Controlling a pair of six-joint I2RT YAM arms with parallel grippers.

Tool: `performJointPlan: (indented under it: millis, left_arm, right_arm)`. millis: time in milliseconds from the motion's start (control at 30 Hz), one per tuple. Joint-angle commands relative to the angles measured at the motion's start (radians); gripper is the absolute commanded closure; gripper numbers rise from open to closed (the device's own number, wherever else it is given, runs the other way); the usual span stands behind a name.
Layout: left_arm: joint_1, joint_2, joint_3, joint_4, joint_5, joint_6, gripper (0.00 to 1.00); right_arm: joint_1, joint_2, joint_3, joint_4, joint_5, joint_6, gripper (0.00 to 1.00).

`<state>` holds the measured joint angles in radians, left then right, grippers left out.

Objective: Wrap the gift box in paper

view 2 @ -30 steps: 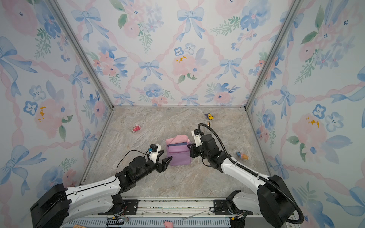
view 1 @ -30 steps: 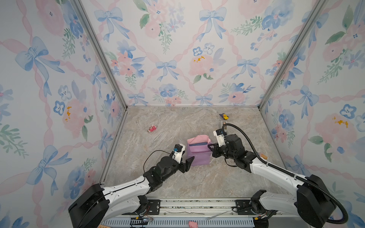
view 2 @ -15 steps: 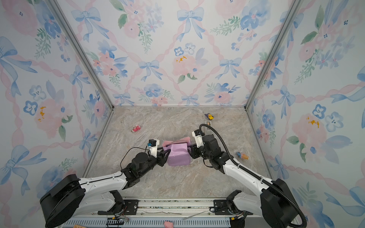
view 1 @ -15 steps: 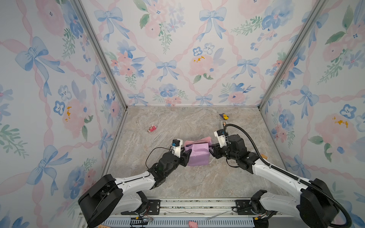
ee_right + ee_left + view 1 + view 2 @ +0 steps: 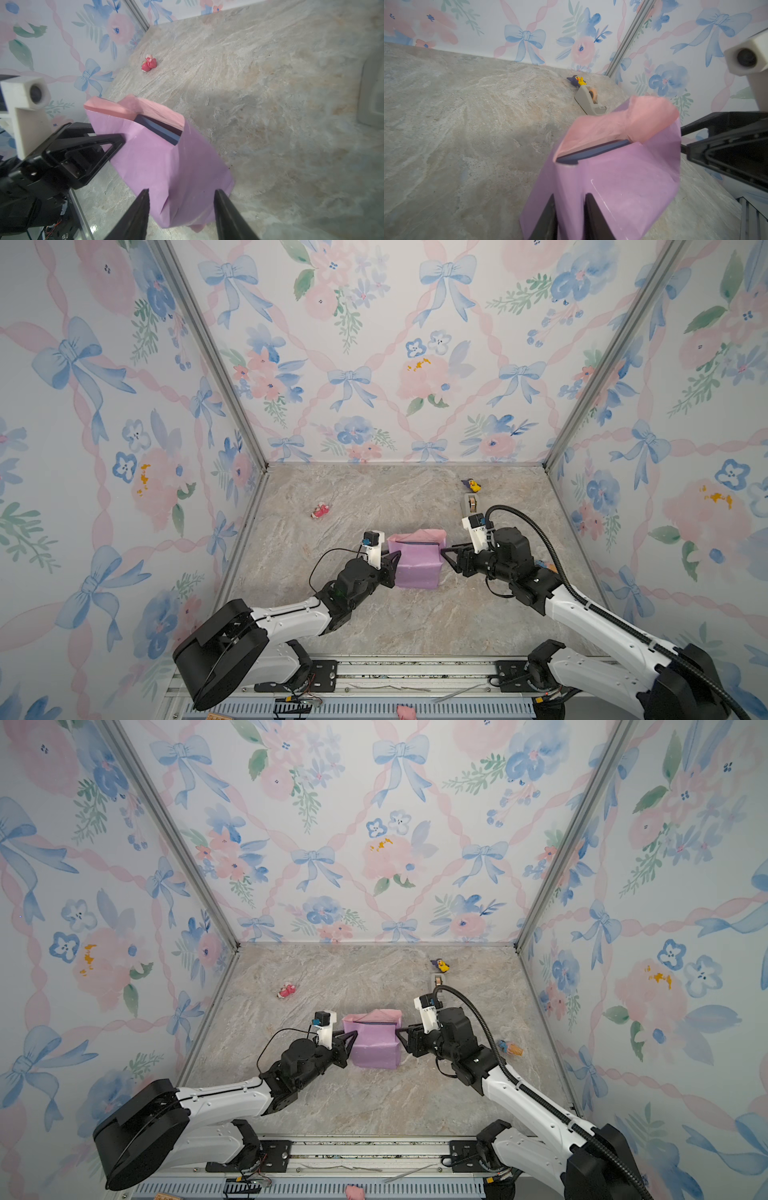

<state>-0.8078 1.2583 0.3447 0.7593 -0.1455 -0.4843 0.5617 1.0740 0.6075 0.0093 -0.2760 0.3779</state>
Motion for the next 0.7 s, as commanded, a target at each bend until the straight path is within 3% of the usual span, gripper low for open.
performJointPlan:
  millis: [0,333,400,467,500,600,667]
  left_arm:
    - [0.006,0.013,0.022,-0.044,-0.009,-0.008,0.77]
    - [-0.039,0.037,0.060,-0.083,-0.105,-0.018,0.90]
    - [-0.044,0.029,0.060,-0.085,-0.124,-0.023,0.85]
    - [-0.045,0.018,0.060,-0.089,-0.157,-0.027,0.72]
    - [-0.046,0.010,0.060,-0.090,-0.171,-0.026,0.73]
    - [-0.048,0.004,0.060,-0.096,-0.201,-0.016,0.88]
    - [-0.048,0.010,0.064,-0.110,-0.209,-0.014,0.92]
  right_arm:
    - [0.035,0.064,0.042,0.007,0.012,-0.007,0.51]
    - [0.107,0.156,0.058,-0.001,0.156,-0.027,0.77]
    - [0.111,0.153,0.052,-0.005,0.184,-0.033,0.80]
    - [0.111,0.155,0.048,-0.004,0.194,-0.045,0.81]
    - [0.110,0.157,0.051,-0.004,0.201,-0.052,0.81]
    - [0.109,0.163,0.069,0.003,0.188,-0.066,0.81]
    - [0.107,0.153,0.083,0.004,0.149,-0.069,0.76]
